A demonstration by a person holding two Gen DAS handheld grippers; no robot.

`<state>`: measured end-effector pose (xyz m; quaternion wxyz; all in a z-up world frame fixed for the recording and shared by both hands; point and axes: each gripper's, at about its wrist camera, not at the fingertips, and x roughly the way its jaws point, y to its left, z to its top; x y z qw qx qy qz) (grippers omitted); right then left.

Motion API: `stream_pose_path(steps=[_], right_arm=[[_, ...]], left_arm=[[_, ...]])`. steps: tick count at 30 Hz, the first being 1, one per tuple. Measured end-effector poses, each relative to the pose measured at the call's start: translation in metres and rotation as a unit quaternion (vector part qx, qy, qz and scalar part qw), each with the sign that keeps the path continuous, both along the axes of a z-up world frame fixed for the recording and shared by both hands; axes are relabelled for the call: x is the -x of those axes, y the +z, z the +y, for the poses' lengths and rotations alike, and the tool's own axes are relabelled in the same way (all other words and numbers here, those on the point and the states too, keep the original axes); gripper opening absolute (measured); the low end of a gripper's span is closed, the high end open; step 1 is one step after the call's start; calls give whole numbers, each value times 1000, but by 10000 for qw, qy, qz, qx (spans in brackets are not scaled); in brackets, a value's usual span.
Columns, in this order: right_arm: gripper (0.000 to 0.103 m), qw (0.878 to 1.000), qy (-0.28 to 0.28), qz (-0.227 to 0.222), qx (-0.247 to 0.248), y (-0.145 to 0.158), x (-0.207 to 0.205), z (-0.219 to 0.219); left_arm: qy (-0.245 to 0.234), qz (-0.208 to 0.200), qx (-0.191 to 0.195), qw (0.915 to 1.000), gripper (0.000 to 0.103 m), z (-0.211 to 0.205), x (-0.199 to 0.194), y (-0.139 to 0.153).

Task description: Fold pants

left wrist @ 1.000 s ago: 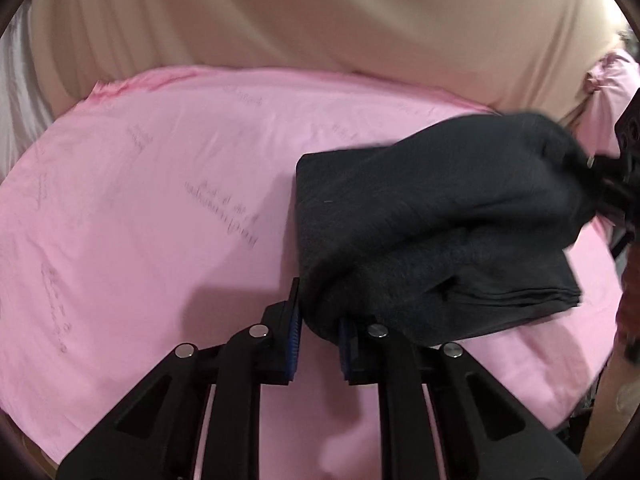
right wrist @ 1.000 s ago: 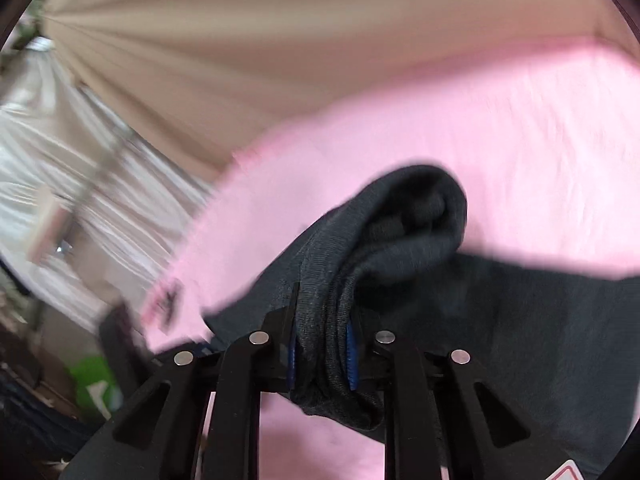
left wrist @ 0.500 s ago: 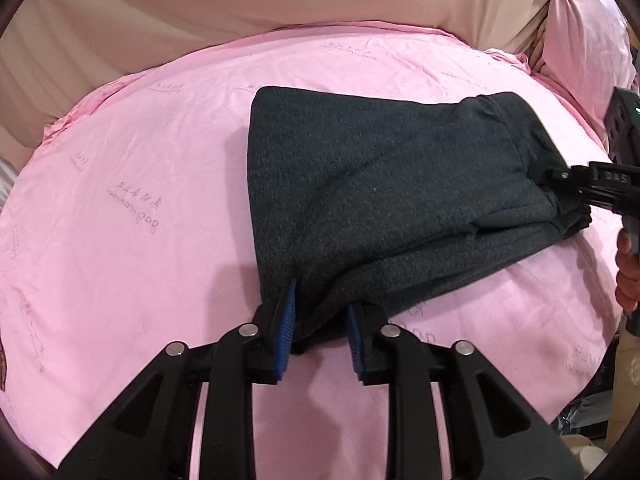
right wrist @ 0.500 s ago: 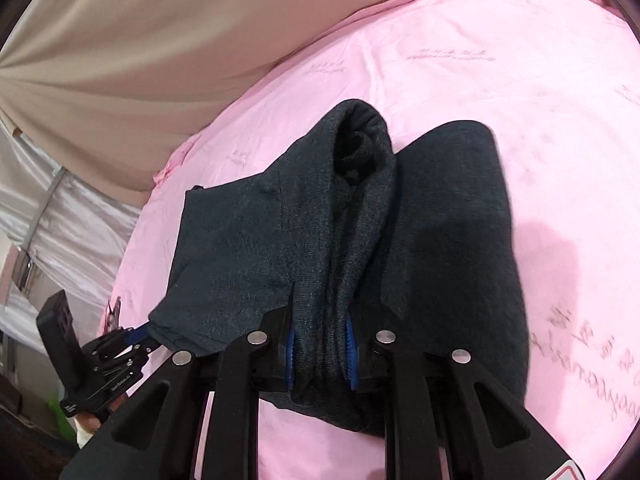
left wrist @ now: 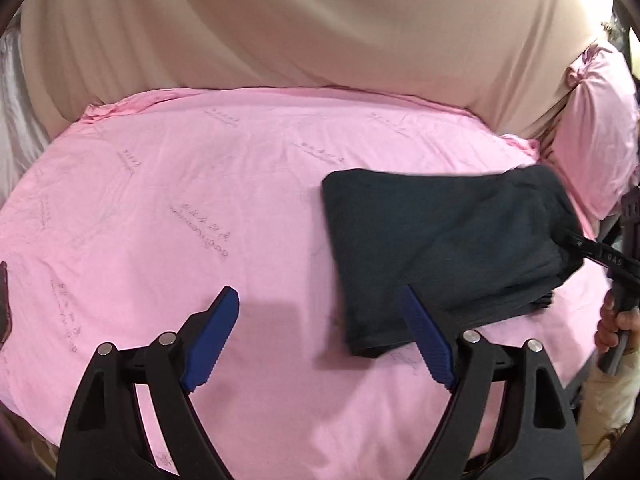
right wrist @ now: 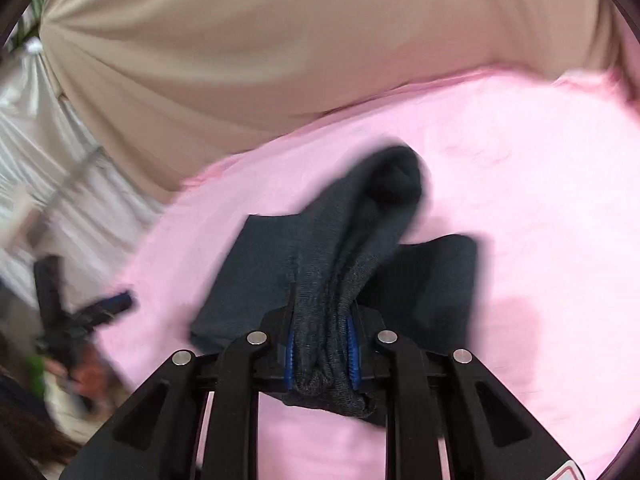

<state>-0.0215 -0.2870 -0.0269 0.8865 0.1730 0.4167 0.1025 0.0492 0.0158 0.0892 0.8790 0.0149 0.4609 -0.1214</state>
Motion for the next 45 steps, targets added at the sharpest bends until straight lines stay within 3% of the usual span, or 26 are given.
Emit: stream_pose_path(steps=[1, 2, 4, 8, 9, 13, 14, 15, 16, 18, 21, 23, 25, 28, 29, 30, 31, 32, 34, 36, 38, 41, 43, 45], right_arm=[[29, 9982, -117, 569, 181, -30, -6, -7], [30, 9969, -208, 762, 48, -46, -5, -13], [35, 9968, -485, 493, -393, -40, 10, -25], [38, 9973, -590, 81, -429, -10, 24, -29], [39, 9976, -478, 83, -491, -8, 22, -26], [46, 9993, -279, 244, -12, -23, 10, -7], [41, 9993, -288, 238, 69, -26, 9, -5], [12, 9994, -237, 258, 67, -26, 7, -2], [6, 9992, -149, 322, -176, -23, 7, -5], [5, 9971, 88, 65, -756, -5, 15, -7], [5, 9985, 32, -107, -543, 11, 24, -18], [11, 9985, -229, 300, -385, -12, 21, -34], [12, 9947, -421, 610, -719, -33, 18, -43], [13, 9950, -441, 445, -772, -33, 20, -41], [23, 9954, -453, 440, -720, -32, 19, -40], [41, 9956, -475, 421, -688, -31, 22, -37], [46, 9963, -401, 406, -638, -33, 19, -30], [39, 9968, -307, 480, -561, -37, 15, -26], [32, 9977, -298, 536, -284, -40, 11, -15], [16, 9983, -293, 430, -267, -32, 17, -16], [9, 9983, -291, 338, -388, -26, 26, -21], [9, 9974, -204, 502, -479, -45, 26, -26], [11, 9969, -208, 470, -594, -40, 29, -32], [22, 9973, -215, 421, -565, -32, 35, -30]], left_arm=[[13, 83, -48, 10000, 81, -3, -5, -8], [29, 196, -71, 9998, 81, -7, -10, -16], [100, 335, -124, 9993, 81, -14, -20, -28], [208, 382, -1, 9991, 82, -19, -41, -27], [260, 357, 43, 9990, 88, -21, -49, -26], [252, 503, 105, 9984, 89, -30, -65, -32], [148, 544, 160, 9983, 89, -32, -62, -34], [68, 565, 164, 9982, 89, -33, -58, -36], [-34, 593, 97, 9982, 89, -35, -51, -39], [-190, 646, -42, 9977, 89, -35, -36, -45], [-397, 707, -179, 9965, 89, -33, -19, -51], [-500, 703, -258, 9959, 89, -33, -10, -55], [-562, 661, -326, 9957, 90, -35, -4, -59], [-556, 569, -461, 9958, 90, -44, -4, -64], [-577, 540, -495, 9956, 90, -46, -5, -64], [-606, 465, -540, 9956, 90, -50, -5, -65], [-641, 401, -562, 9956, 89, -52, -6, -66], [-701, 317, -636, 9950, 88, -56, -7, -68], [-964, 452, -691, 9919, 48, -62, -8, -77], [-1121, 662, -460, 9904, 27, -60, -7, -77], [-1063, 510, -844, 9894, 26, -56, -5, -75], [-1050, 800, -547, 9897, 31, -41, -13, -82], [-1046, 719, -709, 9894, 40, -41, -15, -84], [-1032, 715, -805, 9888, 40, -43, -15, -84]])
